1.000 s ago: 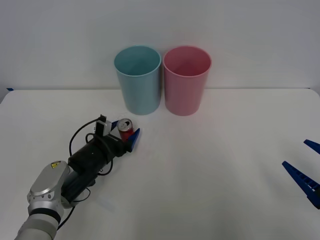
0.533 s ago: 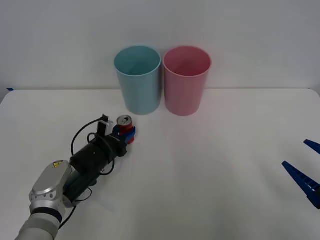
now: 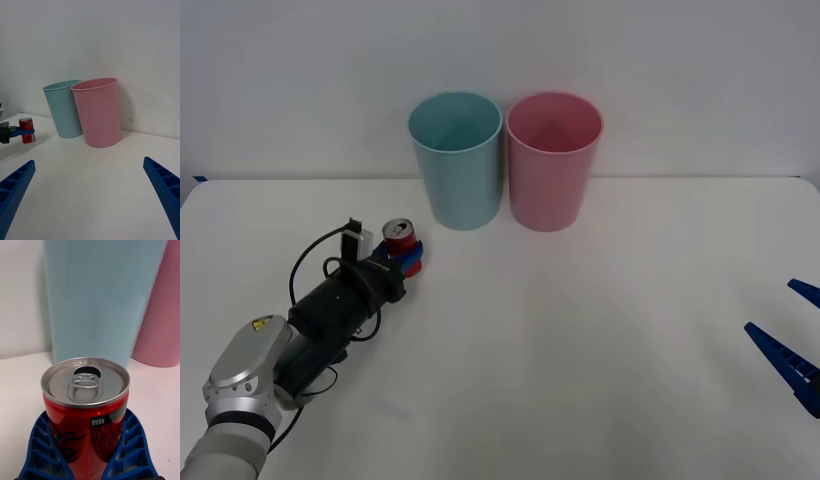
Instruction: Grasp the object on the table and drop it into the matching bin: aluminum can to the light blue bin, PET bottle to the pink bin.
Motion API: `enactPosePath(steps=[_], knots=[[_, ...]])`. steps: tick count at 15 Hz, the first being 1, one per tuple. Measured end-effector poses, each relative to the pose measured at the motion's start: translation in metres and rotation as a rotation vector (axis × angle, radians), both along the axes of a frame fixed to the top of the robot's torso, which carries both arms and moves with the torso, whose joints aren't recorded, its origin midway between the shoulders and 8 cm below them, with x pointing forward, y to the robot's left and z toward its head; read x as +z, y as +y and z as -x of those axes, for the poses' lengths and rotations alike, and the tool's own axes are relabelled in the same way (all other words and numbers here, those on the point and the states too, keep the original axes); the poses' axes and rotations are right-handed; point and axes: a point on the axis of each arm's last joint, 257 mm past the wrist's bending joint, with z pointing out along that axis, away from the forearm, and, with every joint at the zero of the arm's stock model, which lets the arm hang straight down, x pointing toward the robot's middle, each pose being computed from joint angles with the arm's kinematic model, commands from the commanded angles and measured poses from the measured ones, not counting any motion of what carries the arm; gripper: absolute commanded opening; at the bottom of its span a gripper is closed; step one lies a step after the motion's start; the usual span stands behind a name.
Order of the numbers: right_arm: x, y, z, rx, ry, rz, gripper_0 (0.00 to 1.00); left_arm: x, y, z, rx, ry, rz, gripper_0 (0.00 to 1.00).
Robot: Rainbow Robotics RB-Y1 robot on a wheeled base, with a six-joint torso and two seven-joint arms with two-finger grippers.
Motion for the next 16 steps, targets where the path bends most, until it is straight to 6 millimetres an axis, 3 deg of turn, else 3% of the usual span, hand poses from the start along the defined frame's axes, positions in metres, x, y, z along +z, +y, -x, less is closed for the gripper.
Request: enactPosePath(steps=[10, 16], knots=[[0.000, 0.000, 0.000, 0.000, 0.000, 0.000, 1.00, 0.092, 0.067, -0.008, -0.005, -0.102, 0.086, 0.00], [0.000, 0.000, 0.000, 0.000, 0.000, 0.000, 1.00, 0.160, 0.065, 0.002, -0.101, -0.163, 0.116, 0.00]])
